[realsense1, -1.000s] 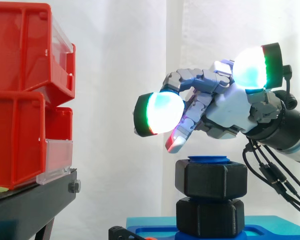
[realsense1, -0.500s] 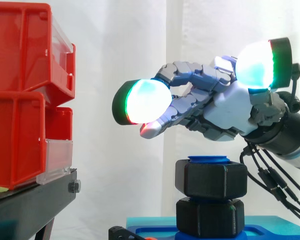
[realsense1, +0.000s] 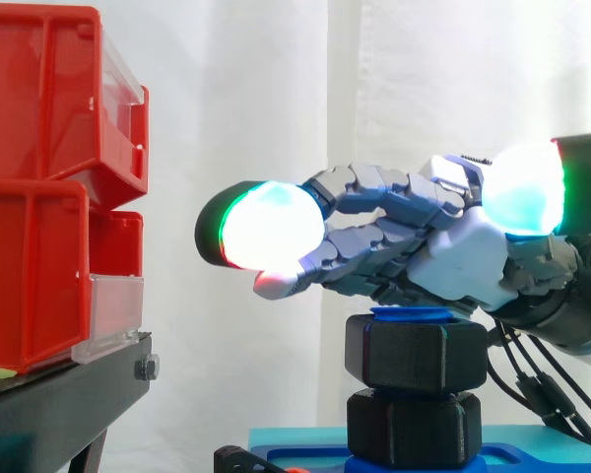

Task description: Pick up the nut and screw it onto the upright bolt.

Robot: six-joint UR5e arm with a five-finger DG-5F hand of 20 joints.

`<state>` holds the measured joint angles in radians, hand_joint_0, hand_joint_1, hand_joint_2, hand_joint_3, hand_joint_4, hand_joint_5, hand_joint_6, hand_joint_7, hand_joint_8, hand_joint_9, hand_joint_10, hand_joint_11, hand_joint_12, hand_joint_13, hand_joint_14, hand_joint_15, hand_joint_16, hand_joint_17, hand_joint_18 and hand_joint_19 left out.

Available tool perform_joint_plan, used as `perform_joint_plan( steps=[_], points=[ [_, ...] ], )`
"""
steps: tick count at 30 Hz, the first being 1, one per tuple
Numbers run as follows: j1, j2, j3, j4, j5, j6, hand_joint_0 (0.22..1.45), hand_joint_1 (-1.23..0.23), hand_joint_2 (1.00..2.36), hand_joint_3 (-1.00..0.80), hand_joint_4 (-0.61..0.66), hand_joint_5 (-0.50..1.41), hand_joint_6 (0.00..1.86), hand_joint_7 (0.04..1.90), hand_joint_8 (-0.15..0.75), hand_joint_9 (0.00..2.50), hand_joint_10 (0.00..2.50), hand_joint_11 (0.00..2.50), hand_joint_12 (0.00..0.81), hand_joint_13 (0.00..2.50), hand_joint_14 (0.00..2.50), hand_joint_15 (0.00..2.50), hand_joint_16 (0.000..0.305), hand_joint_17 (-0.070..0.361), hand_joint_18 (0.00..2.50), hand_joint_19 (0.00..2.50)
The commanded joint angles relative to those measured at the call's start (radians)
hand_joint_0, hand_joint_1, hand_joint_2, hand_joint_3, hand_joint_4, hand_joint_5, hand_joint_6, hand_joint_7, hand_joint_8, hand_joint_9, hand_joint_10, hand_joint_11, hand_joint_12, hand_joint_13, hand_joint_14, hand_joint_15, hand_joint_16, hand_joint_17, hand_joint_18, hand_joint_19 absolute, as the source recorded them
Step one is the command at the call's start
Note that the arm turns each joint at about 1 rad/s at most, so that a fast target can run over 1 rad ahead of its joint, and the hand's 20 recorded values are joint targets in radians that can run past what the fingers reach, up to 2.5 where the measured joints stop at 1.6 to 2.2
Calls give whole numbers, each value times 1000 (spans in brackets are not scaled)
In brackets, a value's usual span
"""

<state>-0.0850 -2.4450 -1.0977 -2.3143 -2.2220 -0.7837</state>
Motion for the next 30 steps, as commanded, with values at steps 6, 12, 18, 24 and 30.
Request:
perform_joint_plan(
  steps=[6,12,18,24,30],
  points=[
    [-7,0,-5,1,-8,-3,424,-208,1000,-500,121,-232,500,518,141,9,0,0,284,0,0,0,37,84,0,0],
    [-12,0,-5,-5,-25,-23,426,-234,1000,-500,167,-230,500,512,149,9,0,0,280,0,0,0,37,83,0,0],
    [-12,0,-7,-16,-31,-34,430,-251,1000,-500,179,-207,501,594,168,67,0,0,280,0,0,0,35,80,0,0],
    [-12,0,-7,-20,-35,-35,431,-248,1000,-500,195,-185,502,681,188,104,0,0,282,0,0,0,35,78,0,0],
    [-13,0,-7,-13,-51,-45,434,-246,1000,-500,163,-195,502,676,194,113,0,0,282,0,0,0,34,77,0,0]
  ],
)
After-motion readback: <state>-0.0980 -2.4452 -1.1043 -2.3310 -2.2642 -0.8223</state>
